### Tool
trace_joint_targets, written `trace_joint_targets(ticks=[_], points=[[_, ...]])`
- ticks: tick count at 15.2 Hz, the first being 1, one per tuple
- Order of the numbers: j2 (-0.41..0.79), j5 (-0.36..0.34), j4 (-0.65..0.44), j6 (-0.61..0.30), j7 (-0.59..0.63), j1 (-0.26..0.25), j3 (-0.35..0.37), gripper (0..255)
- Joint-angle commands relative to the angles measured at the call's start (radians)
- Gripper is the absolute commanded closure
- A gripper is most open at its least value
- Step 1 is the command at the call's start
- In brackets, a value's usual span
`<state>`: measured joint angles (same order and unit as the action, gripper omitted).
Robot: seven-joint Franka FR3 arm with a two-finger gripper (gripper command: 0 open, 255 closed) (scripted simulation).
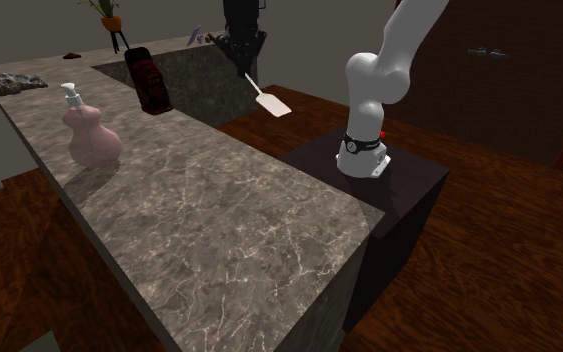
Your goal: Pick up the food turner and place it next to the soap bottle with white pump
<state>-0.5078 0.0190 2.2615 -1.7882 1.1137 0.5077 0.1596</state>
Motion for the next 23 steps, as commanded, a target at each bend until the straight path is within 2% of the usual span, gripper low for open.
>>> trace_joint_targets(ticks=[1, 8, 14, 19, 23], points=[[0.068, -0.019, -0.053, -0.017, -0.030, 0.019, -0.022, 255], [0.291, -0.059, -0.257, -0.037, -0.119, 0.067, -0.081, 255], [0.496, -0.072, -0.485, -0.018, -0.190, 0.102, -0.122, 255], [0.685, -0.072, -0.726, 0.031, -0.246, 0.130, -0.147, 255], [0.862, -0.067, -0.976, 0.103, -0.289, 0.154, -0.161, 255]])
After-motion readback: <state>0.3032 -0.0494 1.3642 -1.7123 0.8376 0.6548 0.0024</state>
